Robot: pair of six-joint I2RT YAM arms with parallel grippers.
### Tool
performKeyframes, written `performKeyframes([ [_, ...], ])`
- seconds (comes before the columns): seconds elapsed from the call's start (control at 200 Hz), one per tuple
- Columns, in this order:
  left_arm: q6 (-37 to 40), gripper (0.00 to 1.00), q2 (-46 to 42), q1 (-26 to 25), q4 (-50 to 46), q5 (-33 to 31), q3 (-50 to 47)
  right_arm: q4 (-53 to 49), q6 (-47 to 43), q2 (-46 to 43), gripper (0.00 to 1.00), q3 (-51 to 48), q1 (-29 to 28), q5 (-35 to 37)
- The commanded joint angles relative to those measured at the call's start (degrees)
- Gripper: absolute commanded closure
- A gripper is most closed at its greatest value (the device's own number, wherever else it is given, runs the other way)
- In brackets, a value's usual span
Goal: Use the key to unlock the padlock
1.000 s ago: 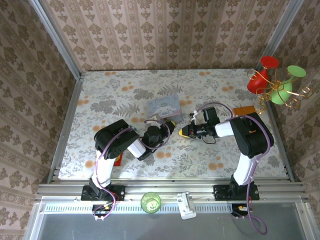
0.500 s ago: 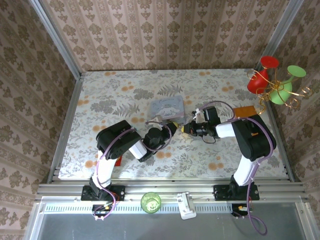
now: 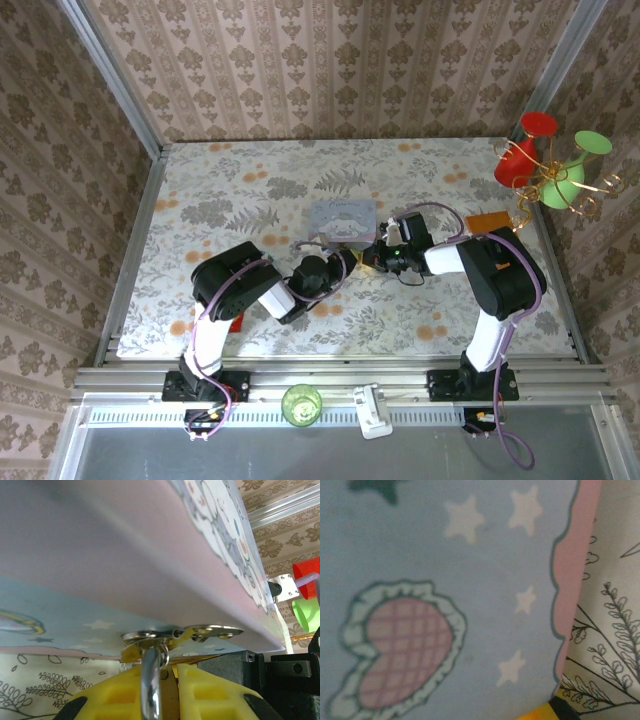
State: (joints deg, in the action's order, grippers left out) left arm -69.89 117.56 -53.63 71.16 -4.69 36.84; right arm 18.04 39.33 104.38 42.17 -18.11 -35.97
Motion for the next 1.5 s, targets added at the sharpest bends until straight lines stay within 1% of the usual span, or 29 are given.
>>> performKeyframes([
  [0.0, -4.3, 0.81, 2.7, -0.9, -9.1, 4.7, -0.5, 3.8, 0.1, 1.9, 1.0, 1.3, -1.4, -2.0],
  [0.06, -4.3, 0.81, 2.9, -0.3, -8.7, 4.8, -0.8, 4.2, -0.4, 2.1, 1.0, 1.1, -1.5, -3.2],
  [0.095, -4.0, 0.78, 3.0, -0.1, -8.8, 4.7, -0.9, 4.3, -0.8, 2.1, 1.0, 0.7, -1.5, -3.7],
  [0.155, -3.5, 0.72, 2.4, 0.3, -11.6, 4.5, -0.7, 4.2, -1.4, 1.9, 1.0, 0.1, -1.7, -4.3],
  [0.26, -1.1, 0.69, 2.0, 0.5, -15.6, 3.8, 0.6, 5.1, -1.3, 1.4, 1.0, -1.1, -2.2, -4.2],
  [0.375, 0.2, 0.7, 3.1, 0.7, -16.1, 3.6, 2.3, 5.4, -1.2, 1.2, 1.0, -1.4, -3.0, -4.1],
  [0.425, 0.4, 0.7, 3.6, 0.7, -14.8, 2.9, 2.4, 5.7, -0.9, 1.4, 1.0, -1.5, -3.2, -4.2],
  [0.52, 1.4, 0.69, 3.4, 0.5, -15.8, 1.3, 2.7, 6.6, -0.6, 1.1, 1.0, -2.2, -3.6, -4.9],
  [0.6, 2.1, 0.68, 3.3, 0.5, -15.7, 1.0, 2.8, 7.8, -0.5, 0.8, 1.0, -2.9, -3.7, -6.2],
  [0.65, 2.3, 0.63, 3.4, 0.4, -15.2, 0.8, 2.8, 7.7, -0.7, 0.4, 1.0, -3.4, -3.7, -6.5],
  [0.81, 3.2, 0.64, 4.2, -0.1, -13.4, 0.2, 3.1, 9.5, 0.4, -0.2, 1.0, -5.5, -4.0, -8.0],
  [0.985, 3.0, 0.68, 4.4, -0.1, -12.4, 0.9, 3.3, 7.7, -0.7, -1.2, 1.0, -5.3, -3.5, -7.9],
  [1.045, 2.8, 0.73, 4.3, 0.0, -12.8, 0.5, 2.6, 6.0, -1.5, -1.7, 1.0, -5.0, -3.3, -7.2],
  [1.065, 2.7, 0.76, 4.3, 0.1, -12.9, 0.5, 2.4, 5.7, -1.7, -1.9, 1.0, -5.0, -3.2, -7.2],
  [1.19, 1.5, 0.92, 5.1, 1.2, -11.7, 1.6, 1.2, 8.4, -0.2, -2.8, 1.0, -6.6, -2.2, -10.3],
  [1.22, 1.3, 0.94, 5.3, 1.5, -10.6, 1.7, 0.6, 8.4, -0.2, -3.2, 1.0, -7.1, -1.9, -11.3],
  [1.325, 0.5, 0.97, 5.0, 2.1, -7.1, 2.3, -1.3, 9.9, 0.9, -3.9, 1.0, -9.2, 0.1, -15.5],
  [1.495, -0.2, 0.98, 3.8, 2.1, -5.3, 3.7, -2.5, 2.6, -3.5, -6.8, 1.0, -9.5, 2.3, -19.7],
])
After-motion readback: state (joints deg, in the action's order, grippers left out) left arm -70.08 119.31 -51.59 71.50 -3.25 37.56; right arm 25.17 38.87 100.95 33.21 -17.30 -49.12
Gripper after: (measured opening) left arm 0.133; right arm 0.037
